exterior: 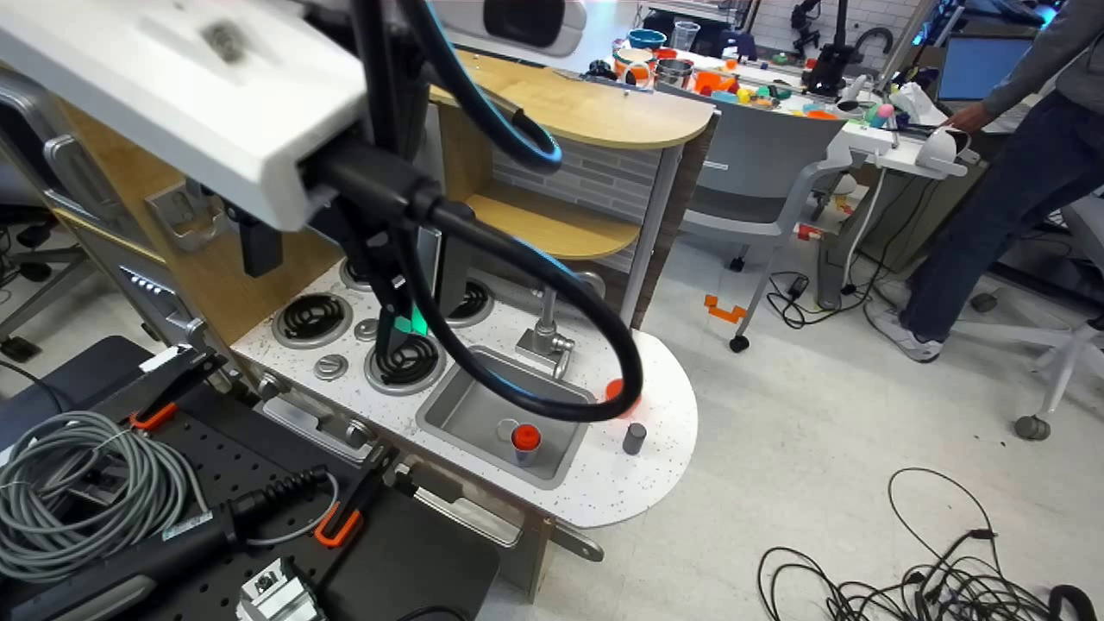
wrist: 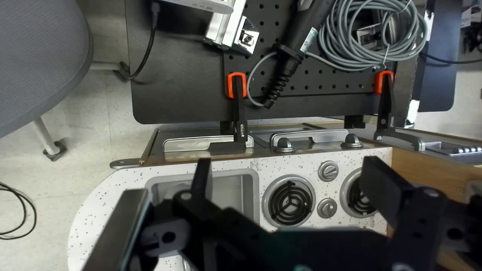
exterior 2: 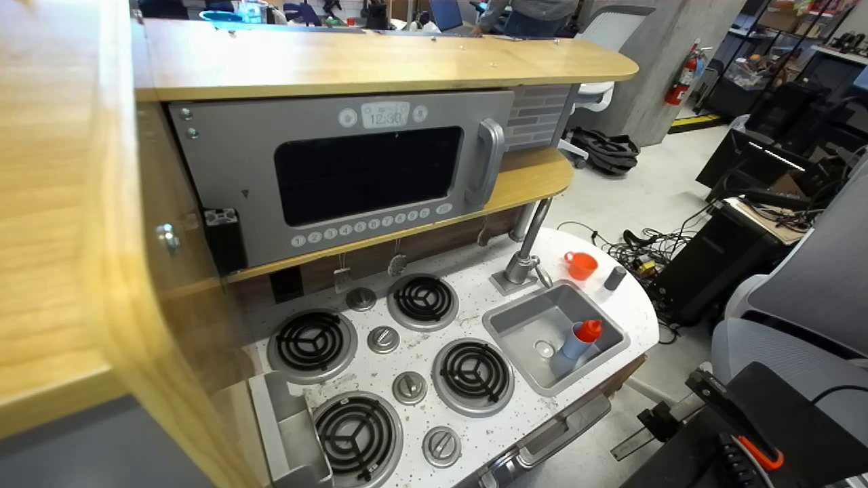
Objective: Move the grey cylindrical object forward
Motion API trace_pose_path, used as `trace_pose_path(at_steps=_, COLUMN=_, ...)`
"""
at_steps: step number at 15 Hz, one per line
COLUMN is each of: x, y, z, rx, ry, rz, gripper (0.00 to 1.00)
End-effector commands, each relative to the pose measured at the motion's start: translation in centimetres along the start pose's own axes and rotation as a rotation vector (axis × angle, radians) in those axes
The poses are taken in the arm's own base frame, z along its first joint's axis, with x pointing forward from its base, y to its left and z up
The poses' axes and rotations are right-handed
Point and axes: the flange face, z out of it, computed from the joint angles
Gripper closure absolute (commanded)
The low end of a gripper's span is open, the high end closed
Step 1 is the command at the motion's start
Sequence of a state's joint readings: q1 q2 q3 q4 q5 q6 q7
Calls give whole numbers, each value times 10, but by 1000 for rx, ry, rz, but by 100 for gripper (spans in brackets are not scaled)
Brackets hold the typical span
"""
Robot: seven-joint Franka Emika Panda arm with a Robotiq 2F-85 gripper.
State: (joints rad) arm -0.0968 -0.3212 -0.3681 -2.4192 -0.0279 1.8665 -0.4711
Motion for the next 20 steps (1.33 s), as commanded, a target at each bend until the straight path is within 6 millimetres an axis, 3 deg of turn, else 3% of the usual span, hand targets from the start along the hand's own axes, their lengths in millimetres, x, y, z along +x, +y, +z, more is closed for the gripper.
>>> trace_pose_path(at_steps=1, x=15, y=-2, z=16, rx=-23, ry=-31, rz=-14, gripper=0)
trace_pose_path(at_steps=4, x=36, y=3, z=43, rx=-47, ry=-35, rz=-23, gripper=0)
trace_pose_path(at_steps=8, x=65, y=25, z=79, rx=-98, ry=40, rz=6, gripper=0)
trace_pose_path(at_steps=16, x=106, y=90, z=149, rx=-185, ry=125, rz=76, gripper=0)
trace_pose_path(at_steps=20, x=127, y=122, z=167, rx=-176, ry=106, rz=90, gripper=0)
